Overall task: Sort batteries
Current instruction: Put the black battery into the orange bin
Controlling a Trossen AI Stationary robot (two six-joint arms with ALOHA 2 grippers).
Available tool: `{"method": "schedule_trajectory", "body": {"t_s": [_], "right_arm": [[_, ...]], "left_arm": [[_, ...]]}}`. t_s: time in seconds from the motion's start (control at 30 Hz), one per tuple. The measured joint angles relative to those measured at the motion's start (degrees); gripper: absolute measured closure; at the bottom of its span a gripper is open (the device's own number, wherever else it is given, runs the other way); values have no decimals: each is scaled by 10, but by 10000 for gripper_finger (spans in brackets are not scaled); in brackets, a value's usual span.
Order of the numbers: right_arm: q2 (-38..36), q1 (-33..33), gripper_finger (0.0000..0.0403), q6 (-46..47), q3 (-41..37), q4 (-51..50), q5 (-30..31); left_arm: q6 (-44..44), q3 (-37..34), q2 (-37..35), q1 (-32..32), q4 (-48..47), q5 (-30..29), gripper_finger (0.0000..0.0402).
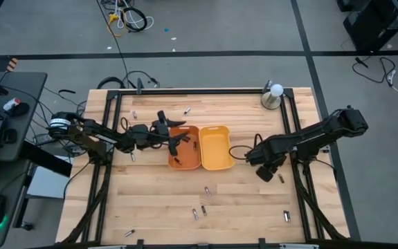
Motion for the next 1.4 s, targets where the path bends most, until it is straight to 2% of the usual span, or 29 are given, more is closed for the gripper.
{"method": "schedule_trajectory", "body": {"t_s": [0.23,0.43,0.67,1.07,1.23,1.4], "right_arm": [[54,47,274,-24,-23,1,-59],[125,58,269,-43,-27,-11,-74],[170,49,263,11,-27,-11,-83],[85,56,261,66,-26,15,-24],[44,77,262,121,-27,11,-31],[43,113,262,156,-43,12,-55]], "left_arm": [[14,15,0,14,0,1,204],[13,15,0,14,-6,3,204],[12,15,0,14,-6,4,204],[22,15,0,14,-5,3,204],[28,15,0,14,-5,3,204],[41,15,0,14,-5,3,204]]}}
